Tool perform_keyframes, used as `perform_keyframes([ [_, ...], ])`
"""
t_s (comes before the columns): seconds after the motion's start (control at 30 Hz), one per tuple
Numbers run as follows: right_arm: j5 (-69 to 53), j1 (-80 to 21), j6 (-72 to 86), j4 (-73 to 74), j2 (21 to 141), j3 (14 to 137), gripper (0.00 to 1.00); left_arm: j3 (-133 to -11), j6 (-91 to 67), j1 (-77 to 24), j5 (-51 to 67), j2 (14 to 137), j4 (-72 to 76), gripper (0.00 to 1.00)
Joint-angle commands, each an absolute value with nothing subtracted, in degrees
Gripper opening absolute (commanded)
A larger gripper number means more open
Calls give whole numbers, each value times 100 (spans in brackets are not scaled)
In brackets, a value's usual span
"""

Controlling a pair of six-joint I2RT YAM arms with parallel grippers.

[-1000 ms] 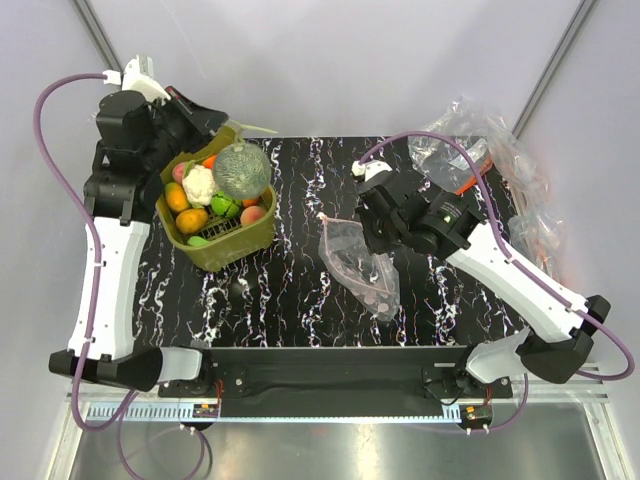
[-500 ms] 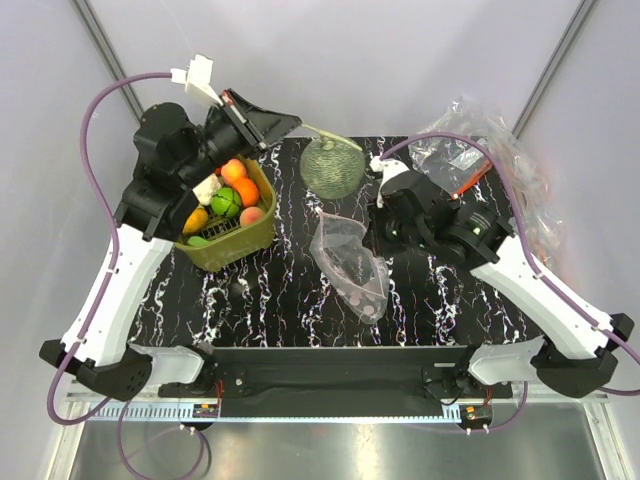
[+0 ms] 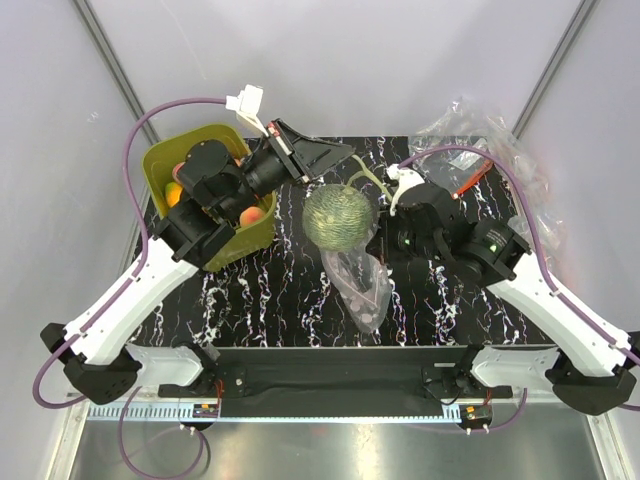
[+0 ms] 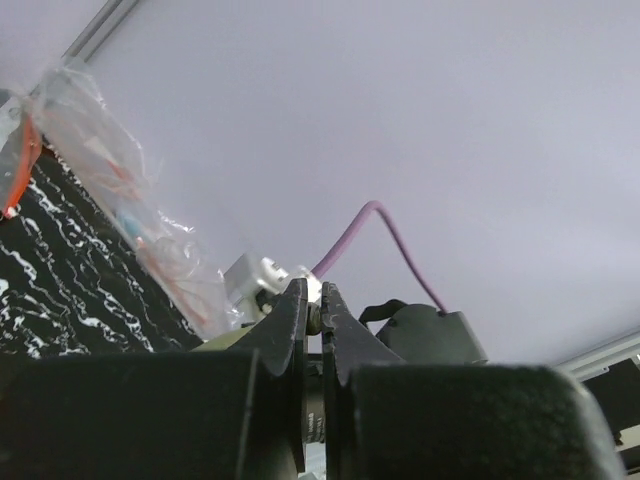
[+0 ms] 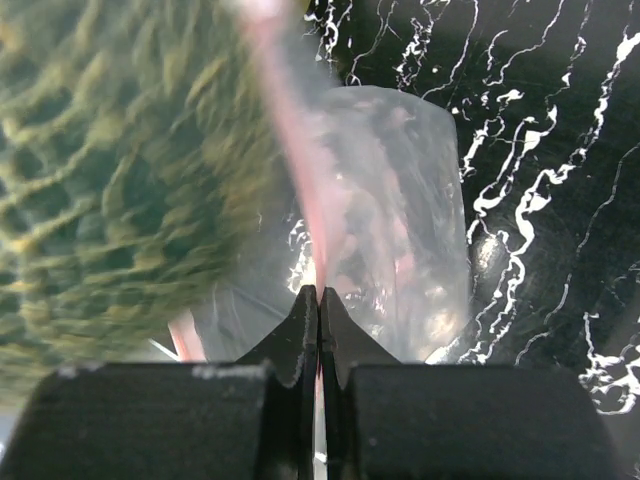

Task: Place the food in the zip-top bag and seal the zipper
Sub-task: Place the fake fruit in the zipper food storage bag.

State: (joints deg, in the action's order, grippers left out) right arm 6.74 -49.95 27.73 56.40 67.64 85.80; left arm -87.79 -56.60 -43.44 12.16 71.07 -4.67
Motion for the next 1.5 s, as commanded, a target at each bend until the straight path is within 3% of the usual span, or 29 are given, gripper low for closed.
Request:
perform_keyframes([
  [0.0, 440, -4922, 2953, 5072, 6461, 8341, 0, -8947, -5678, -4395, 896, 7084, 369, 0],
  [0.4, 299, -4509, 3138, 4596, 6169, 7875, 0, -8236, -6495, -4465, 993, 7216, 1432, 0],
  [0.63, 440, -4246, 3217, 4720, 6249, 7840, 0, -8332, -6398, -4676, 870, 7242, 1345, 0],
  [1.17, 571, -3920, 3384, 4553, 6038, 7629, 0, -7076, -6899, -4957, 528, 6777, 1916, 0],
  [1.47, 589, -3894, 3445, 4614, 5950, 7515, 0, -7223, -6461, -5071, 545, 6837, 916, 0],
])
